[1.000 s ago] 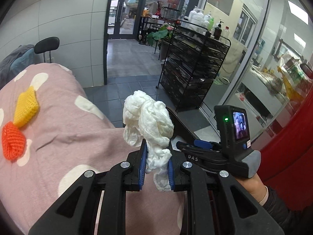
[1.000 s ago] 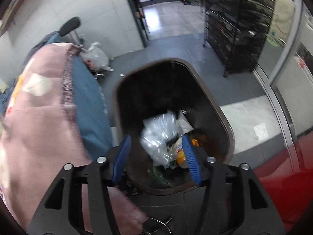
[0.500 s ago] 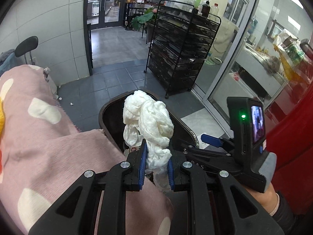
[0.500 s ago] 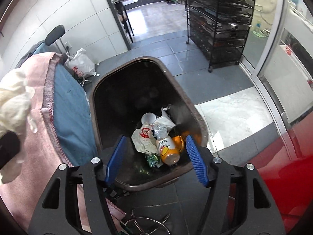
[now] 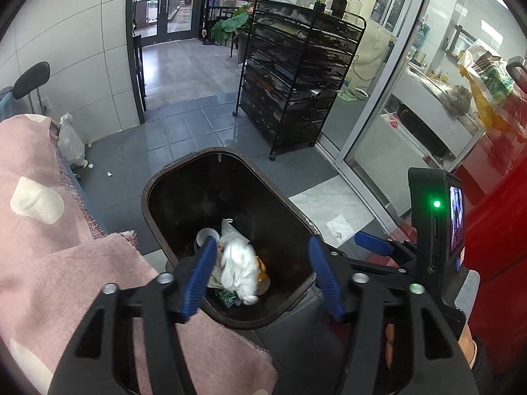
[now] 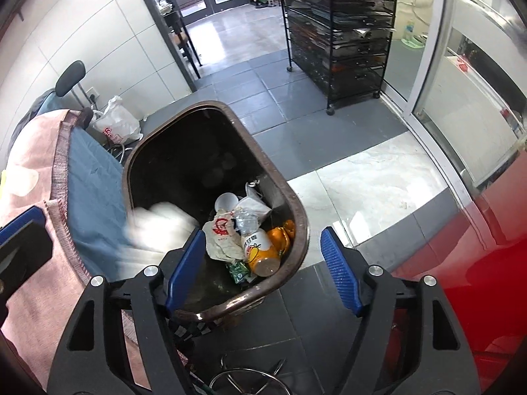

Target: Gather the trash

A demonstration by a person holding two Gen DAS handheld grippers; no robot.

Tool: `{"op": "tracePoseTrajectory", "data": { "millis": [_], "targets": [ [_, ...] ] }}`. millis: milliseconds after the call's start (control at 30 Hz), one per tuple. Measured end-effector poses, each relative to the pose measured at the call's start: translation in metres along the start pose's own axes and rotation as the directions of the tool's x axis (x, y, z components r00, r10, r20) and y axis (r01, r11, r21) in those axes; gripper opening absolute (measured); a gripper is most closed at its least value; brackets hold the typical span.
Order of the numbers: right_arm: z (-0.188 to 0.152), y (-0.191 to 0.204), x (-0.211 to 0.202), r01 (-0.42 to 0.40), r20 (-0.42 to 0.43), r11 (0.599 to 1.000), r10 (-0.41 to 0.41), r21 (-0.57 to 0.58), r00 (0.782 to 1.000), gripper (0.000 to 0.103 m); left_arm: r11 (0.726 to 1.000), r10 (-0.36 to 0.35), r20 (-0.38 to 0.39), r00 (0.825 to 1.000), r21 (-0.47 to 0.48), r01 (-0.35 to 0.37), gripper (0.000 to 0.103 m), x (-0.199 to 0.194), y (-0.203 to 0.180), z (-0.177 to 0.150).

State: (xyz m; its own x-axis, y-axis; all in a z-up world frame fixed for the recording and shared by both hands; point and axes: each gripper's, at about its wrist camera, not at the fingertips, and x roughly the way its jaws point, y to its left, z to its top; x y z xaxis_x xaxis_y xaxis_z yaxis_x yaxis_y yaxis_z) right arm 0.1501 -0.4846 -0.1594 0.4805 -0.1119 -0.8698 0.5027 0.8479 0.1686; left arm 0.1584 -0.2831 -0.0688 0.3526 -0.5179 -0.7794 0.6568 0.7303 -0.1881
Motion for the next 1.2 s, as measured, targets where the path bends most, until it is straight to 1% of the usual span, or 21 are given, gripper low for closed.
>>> {"op": "tracePoseTrajectory", "data": {
  "millis": [100, 167, 300, 367, 567, 767, 867, 933, 967, 1067, 1200],
  "targets": [
    [0.001, -0.003, -0.001, 0.012, 0.003, 1.0, -0.012, 0.012, 1.0, 0.072, 1.0, 0.005, 0.015, 1.0, 0.001, -0.005, 0.071, -0.003, -0.001, -0.001],
    [0.001, -0.002, -0.002, 0.014, 0.005, 1.0, -0.015, 0.012, 1.0, 0.072, 1.0, 0.007, 0.022, 1.0, 0.001, -0.007, 0.074, -0.007, -0.002, -0.001],
    [0.0, 0.007, -0.004, 0.01, 0.01, 1.0, -0.01, -0.011, 1.0, 0.072, 1.0, -0.002, 0.043, 0.999, -0.011, 0.003, 0.08, -0.022, 0.003, -0.005],
    [0.001, 0.014, -0.007, -0.002, 0.016, 1.0, 0.002, -0.029, 1.0, 0.073, 1.0, 0.009, 0.058, 0.998, -0.015, -0.008, 0.083, -0.029, 0.006, -0.007],
    [0.004, 0.049, -0.019, -0.059, 0.026, 0.993, 0.062, -0.101, 0.998, 0.073, 0.996, 0.079, 0.094, 0.992, -0.045, -0.075, 0.086, -0.056, 0.027, -0.018],
    [0.006, 0.1, -0.037, -0.137, 0.03, 0.968, 0.147, -0.21, 0.989, 0.073, 0.979, 0.183, 0.138, 0.973, -0.113, -0.169, 0.088, -0.093, 0.066, -0.032],
    [0.005, 0.127, -0.048, -0.175, 0.032, 0.947, 0.19, -0.27, 0.981, 0.073, 0.96, 0.241, 0.141, 0.96, -0.179, -0.215, 0.089, -0.11, 0.096, -0.04],
    [0.005, 0.147, -0.054, -0.199, 0.03, 0.929, 0.219, -0.311, 0.975, 0.073, 0.936, 0.293, 0.132, 0.947, -0.239, -0.256, 0.089, -0.122, 0.121, -0.047],
    [0.005, 0.157, -0.057, -0.212, 0.028, 0.919, 0.234, -0.333, 0.972, 0.073, 0.928, 0.307, 0.129, 0.943, -0.262, -0.266, 0.089, -0.127, 0.132, -0.05],
    [0.006, 0.188, -0.066, -0.24, 0.022, 0.886, 0.27, -0.398, 0.963, 0.073, 0.888, 0.366, 0.116, 0.923, -0.339, -0.31, 0.089, -0.142, 0.167, -0.06],
    [0.008, 0.224, -0.076, -0.285, -0.001, 0.836, 0.323, -0.469, 0.946, 0.073, 0.828, 0.445, 0.08, 0.892, -0.417, -0.376, 0.089, -0.155, 0.211, -0.069]
  ]
}}
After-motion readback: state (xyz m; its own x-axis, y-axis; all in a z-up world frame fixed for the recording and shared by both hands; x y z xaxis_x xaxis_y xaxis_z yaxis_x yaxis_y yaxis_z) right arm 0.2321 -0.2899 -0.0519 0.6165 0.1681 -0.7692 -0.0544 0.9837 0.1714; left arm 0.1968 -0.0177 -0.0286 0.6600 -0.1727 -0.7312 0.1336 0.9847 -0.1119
